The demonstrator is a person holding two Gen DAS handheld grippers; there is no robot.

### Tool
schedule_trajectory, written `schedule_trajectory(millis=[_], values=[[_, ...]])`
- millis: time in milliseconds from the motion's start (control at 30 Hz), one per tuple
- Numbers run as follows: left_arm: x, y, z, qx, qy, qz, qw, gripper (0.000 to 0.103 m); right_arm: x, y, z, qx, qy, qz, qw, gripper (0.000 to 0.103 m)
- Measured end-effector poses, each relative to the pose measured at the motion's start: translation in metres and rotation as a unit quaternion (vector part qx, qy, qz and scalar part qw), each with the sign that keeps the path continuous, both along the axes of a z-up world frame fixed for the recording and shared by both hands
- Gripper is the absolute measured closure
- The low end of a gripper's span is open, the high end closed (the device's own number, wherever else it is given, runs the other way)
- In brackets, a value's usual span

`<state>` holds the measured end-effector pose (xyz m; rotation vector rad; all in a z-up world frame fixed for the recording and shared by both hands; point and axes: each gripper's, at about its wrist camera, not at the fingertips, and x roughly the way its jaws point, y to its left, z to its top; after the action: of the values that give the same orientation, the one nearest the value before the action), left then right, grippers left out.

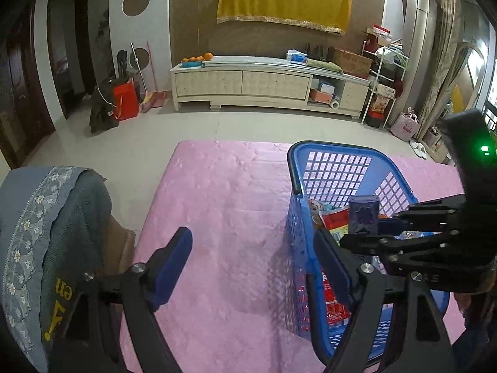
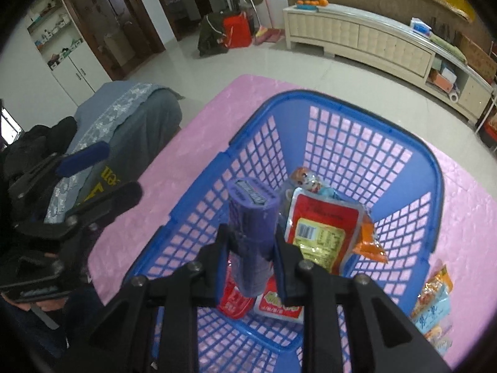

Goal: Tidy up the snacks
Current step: 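Open both tools to drop the red stick and blue tube into the basket, then move both tools back toward the remaining snack packs on the quilt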

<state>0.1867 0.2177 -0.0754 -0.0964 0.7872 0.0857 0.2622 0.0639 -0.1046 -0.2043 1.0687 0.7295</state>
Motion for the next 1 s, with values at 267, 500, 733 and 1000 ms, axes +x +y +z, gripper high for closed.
schedule_trajectory(millis=[267, 500, 733, 1000], values=[[-0.008, 0.004, 0.001, -0.013, -0.019, 0.018, 0.9996, 0.024, -0.001, 0.011, -0.001, -0.029, -0.029, 0.004, 0.999, 0.068], [-0.021, -0.01, 0.009, -0.015, -0.03, 0.004, 0.9994, 0.024, -0.012, -0.013, 0.019, -0.012, -0.068, -0.01, 0.998, 0.022], [-0.035, -0.032, 0.021, -0.02, -0.041, -0.011, 0.9989, 0.024, -0.032, -0.043, 0.037, -0.02, -0.109, -0.031, 0.993, 0.017], [-0.052, -0.064, 0.029, -0.027, -0.051, -0.037, 0.9976, 0.024, -0.056, -0.079, 0.051, -0.009, -0.14, -0.044, 0.989, 0.011]])
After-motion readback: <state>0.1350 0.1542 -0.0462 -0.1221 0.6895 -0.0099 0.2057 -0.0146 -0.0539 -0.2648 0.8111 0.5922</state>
